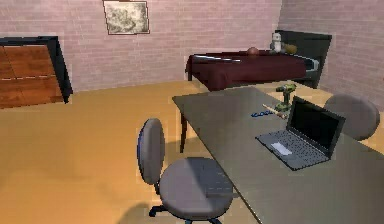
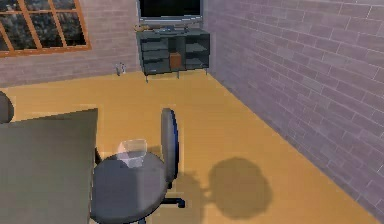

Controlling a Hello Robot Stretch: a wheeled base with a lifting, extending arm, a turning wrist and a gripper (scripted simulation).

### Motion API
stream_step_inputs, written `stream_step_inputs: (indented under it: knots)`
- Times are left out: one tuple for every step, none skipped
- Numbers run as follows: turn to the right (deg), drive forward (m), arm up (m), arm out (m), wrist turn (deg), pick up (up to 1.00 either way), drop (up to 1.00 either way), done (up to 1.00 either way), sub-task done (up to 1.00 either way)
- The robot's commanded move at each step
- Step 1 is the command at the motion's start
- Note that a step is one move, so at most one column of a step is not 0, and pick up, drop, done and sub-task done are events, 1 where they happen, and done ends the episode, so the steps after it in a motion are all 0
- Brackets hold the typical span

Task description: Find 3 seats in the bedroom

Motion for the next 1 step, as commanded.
stream_step_inputs:
  knots:
    - [-45.0, 0.00, 0.00, 0.00, 0.0, 0.00, 0.00, 0.00, 0.00]
